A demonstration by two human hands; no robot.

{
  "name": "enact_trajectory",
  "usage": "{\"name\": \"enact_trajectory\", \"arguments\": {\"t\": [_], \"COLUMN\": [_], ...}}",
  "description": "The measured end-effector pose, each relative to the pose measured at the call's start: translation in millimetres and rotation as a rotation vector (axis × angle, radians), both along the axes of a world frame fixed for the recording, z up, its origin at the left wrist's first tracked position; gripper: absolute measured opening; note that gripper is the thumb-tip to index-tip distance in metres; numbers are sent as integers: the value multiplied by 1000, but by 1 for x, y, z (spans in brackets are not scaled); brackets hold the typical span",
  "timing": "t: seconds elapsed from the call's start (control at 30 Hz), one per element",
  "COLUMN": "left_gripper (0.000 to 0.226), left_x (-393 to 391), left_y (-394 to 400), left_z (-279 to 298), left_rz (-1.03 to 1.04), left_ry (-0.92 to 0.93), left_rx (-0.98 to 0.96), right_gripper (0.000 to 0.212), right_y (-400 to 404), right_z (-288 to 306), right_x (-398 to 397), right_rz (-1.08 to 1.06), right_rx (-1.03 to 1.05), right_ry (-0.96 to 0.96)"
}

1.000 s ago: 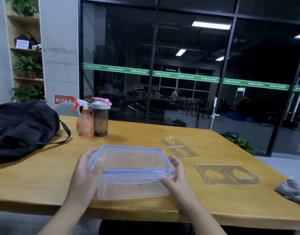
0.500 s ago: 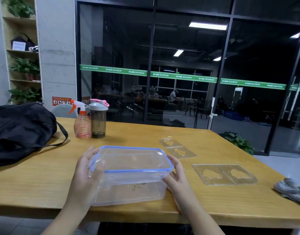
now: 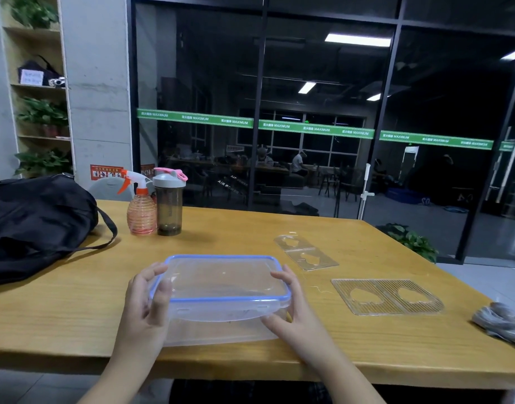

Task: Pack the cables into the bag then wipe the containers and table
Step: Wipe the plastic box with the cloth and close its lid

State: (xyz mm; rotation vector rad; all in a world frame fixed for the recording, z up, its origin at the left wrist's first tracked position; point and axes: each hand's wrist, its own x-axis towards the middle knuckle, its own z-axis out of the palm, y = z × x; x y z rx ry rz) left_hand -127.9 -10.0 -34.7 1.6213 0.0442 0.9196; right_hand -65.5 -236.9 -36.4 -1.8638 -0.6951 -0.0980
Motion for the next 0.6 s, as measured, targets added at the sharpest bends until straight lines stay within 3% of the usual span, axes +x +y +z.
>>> {"name": "enact_trajectory", "arguments": {"t": [0.23,0.37,0.6], "left_gripper": [69,71,58], "left_x": [-1,-3,-7], "left_y": [18,44,44], "left_z": [-5,-8,2], "left_rz": [-17,-55,-53], "left_ry": [-3,45,131], "left_rx": [242,639,881], "right_gripper": [54,48,40], "right_y": [0,0,2], "right_z": [-3,-6,-13], "right_x": [2,1,4], "right_rz": [-105,-125,-228], "right_rx": [31,-16,-158], "right_ry": [-54,-236,-437]}}
